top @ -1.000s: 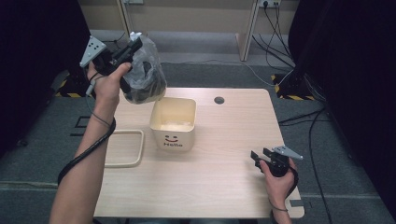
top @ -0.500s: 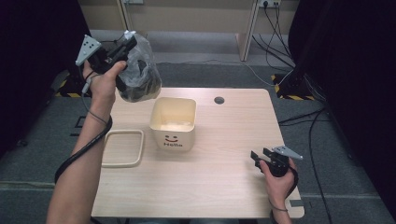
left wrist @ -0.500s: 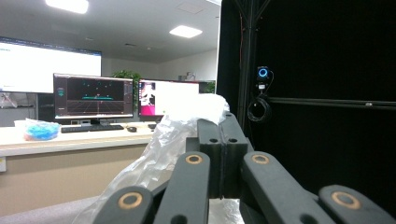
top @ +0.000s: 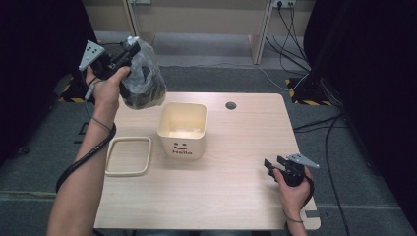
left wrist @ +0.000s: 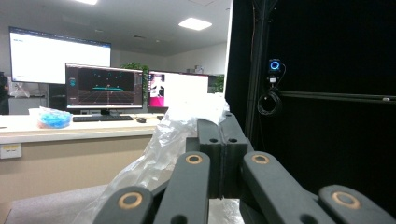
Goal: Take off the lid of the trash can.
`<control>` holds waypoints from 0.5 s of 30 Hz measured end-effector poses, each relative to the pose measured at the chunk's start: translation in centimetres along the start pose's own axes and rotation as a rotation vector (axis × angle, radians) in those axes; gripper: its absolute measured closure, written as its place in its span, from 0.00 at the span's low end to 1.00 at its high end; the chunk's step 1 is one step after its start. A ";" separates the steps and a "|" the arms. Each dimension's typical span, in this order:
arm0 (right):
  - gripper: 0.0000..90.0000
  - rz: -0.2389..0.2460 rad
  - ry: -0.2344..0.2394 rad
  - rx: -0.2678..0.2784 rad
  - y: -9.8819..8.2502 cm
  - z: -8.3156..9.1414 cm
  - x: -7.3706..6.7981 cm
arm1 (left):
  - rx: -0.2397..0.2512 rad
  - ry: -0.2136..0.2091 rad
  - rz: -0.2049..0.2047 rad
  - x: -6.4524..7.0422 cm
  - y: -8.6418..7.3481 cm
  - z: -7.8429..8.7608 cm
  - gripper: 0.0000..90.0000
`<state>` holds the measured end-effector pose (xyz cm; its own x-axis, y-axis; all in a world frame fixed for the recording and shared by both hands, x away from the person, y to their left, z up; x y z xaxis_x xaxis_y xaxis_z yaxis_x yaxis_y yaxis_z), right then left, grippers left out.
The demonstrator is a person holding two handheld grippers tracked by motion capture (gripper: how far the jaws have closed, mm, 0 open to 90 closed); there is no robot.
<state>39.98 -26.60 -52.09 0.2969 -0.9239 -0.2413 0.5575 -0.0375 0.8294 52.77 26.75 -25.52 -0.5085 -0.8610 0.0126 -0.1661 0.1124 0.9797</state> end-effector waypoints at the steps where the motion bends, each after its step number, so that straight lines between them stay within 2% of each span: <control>1: 0.41 0.000 0.001 -0.001 0.0 0.0 0.0 | -0.001 0.003 0.001 -0.1 -0.1 0.1 1.00; 15: 0.41 -0.007 0.001 0.004 0.0 0.0 0.1 | -0.015 0.050 0.006 -2.0 -0.7 1.0 1.00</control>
<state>40.01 -26.69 -52.09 0.2942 -0.9230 -0.2478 0.5565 -0.0453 0.8296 53.05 28.93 -26.39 -0.4662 -0.8842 0.0286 -0.1502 0.1110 0.9824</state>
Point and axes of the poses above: each handheld gripper's, and its own axes: z roughly backward along the jaws, y roughly out of its top, x roughly to its right, the point moved 2 cm from there along -z, roughly forward along the jaws, and after that the axes turned 4 degrees about -z, right-handed, at the moved point
